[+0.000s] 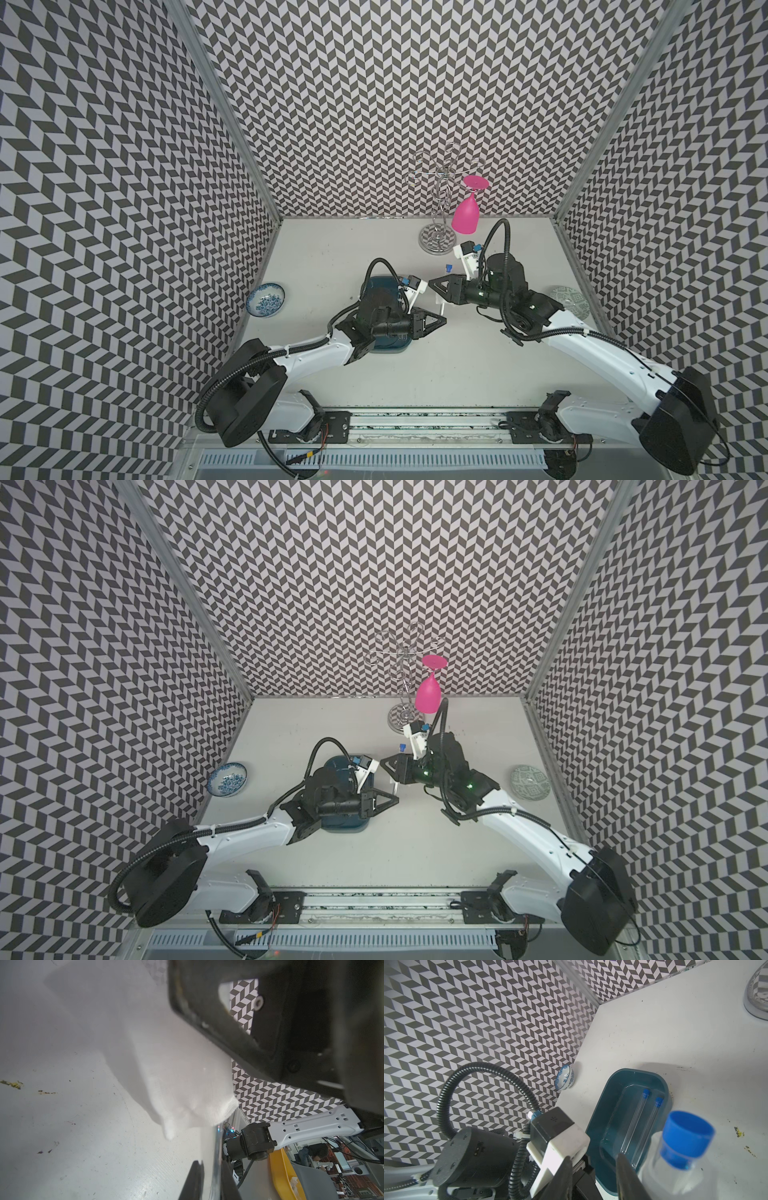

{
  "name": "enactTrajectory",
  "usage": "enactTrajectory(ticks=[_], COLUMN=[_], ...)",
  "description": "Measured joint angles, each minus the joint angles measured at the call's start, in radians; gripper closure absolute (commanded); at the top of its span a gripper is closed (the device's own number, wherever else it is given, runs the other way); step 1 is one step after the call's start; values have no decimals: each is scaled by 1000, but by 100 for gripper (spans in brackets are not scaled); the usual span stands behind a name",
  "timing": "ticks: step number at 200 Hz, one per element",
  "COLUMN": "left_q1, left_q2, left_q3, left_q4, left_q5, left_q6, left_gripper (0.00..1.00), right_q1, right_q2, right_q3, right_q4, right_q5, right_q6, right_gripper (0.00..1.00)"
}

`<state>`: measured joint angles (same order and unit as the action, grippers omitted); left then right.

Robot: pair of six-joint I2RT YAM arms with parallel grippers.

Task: Wipe the exteriors of test tubes
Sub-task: Place the cleaning item in the test tube, then wipe the dirt from the test tube.

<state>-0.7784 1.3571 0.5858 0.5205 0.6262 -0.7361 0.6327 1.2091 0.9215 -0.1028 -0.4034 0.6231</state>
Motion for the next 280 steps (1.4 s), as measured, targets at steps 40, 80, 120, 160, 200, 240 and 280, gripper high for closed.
enactTrajectory(ticks=[40,80,120,160,200,240,280], left_q1=[0,3,9,13,13,20,29], left_q2=[4,4,4,4,4,4,2], left_q3=[0,0,0,0,0,-1,-12], left_q4=[6,9,9,8,0,4,47], left_q5=[0,0,0,0,-2,-5,-11], left_q6=[-5,-7,-10,-10,-10,-18,-27], left_gripper=[85,85,84,84,84,84,84], right_q1=[0,0,0,0,4,5,0], right_q2=[-54,-149,-155,-90,-58,-28,-5], right_q3=[29,9,-90,-153,-171,-161,-119], right_q4=[-48,-50,-53,-39,42,89,110], right_q5=[10,63,101,74,52,72,110], right_q6=[-5,-5,-1,16,36,30,-5], right_gripper=[63,63,63,65,79,80,80])
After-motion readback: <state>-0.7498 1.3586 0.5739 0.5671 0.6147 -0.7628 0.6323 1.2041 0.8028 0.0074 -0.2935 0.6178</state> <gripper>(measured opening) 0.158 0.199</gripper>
